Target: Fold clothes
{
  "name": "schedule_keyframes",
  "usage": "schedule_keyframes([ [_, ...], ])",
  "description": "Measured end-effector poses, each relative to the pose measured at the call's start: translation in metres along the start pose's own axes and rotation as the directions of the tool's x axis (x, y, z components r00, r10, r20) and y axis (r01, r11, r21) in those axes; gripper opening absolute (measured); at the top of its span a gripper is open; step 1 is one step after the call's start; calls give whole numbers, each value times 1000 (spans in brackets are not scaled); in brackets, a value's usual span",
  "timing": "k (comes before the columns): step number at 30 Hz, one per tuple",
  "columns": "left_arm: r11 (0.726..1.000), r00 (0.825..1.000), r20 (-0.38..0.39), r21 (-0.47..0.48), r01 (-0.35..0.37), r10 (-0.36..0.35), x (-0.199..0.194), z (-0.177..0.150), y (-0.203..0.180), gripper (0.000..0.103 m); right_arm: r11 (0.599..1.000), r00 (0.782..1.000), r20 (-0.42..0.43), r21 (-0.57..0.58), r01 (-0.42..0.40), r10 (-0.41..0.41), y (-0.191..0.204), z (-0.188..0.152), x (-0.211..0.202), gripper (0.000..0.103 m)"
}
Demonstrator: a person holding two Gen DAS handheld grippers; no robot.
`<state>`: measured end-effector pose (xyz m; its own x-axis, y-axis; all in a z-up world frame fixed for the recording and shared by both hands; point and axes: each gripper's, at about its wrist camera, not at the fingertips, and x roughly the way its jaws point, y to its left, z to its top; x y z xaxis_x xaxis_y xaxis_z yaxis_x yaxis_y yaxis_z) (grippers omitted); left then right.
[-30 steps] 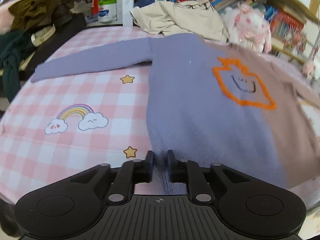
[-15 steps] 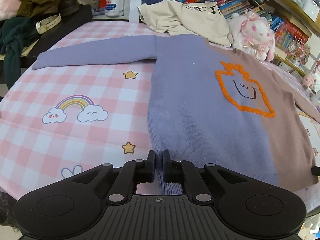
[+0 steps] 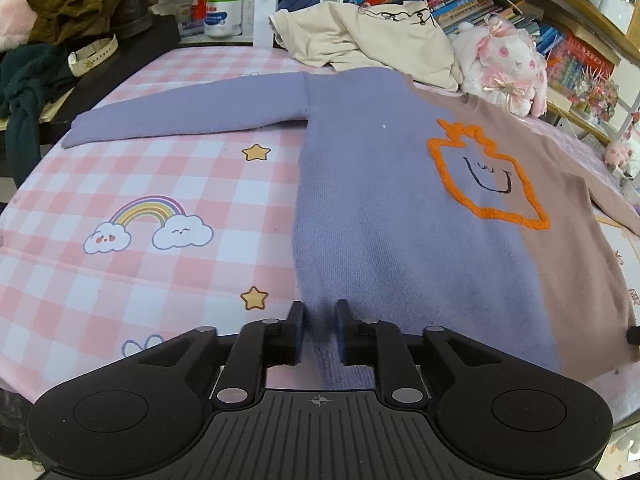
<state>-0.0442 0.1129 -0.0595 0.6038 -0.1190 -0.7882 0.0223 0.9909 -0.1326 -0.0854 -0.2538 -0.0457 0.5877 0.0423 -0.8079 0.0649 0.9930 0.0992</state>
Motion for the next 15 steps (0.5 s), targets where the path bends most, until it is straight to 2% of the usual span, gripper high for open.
schedule_keyframes([
  [1,1000,1000,-3,1,6,-6,0,0,-2,36,1000,1000,3,-7,3,-3,1,0,0,32],
  [2,1000,1000,-4,4,12,-12,-1,0,-5,41,1000,1000,6,-14,7,-7,2,0,-1,37],
  [3,1000,1000,0,13,16,-16,-2,0,-7,51,1000,1000,12,-21,11,-11,3,0,-2,42],
  [4,999,1000,12,28,17,-17,-4,-1,-11,57,1000,1000,19,-27,15,-14,3,0,-3,45],
  [5,999,1000,25,43,16,-17,-6,-1,-14,58,999,1000,26,-33,19,-18,4,0,-5,52],
  [7,998,999,44,62,4,-7,-9,-1,-21,68,999,999,45,-42,22,-20,5,1,-8,63],
  [8,997,999,53,72,-2,-2,-10,-1,-25,71,999,998,54,-46,25,-23,5,1,-9,72],
  [9,997,998,63,81,-8,3,-12,-1,-28,77,998,998,60,-52,31,-28,6,1,-10,80],
  [10,996,997,72,91,-14,8,-13,0,-32,84,998,997,66,-57,37,-33,7,1,-10,83],
  [15,989,992,120,137,-47,30,-20,1,-50,93,995,997,77,-90,39,-32,7,5,-9,92],
])
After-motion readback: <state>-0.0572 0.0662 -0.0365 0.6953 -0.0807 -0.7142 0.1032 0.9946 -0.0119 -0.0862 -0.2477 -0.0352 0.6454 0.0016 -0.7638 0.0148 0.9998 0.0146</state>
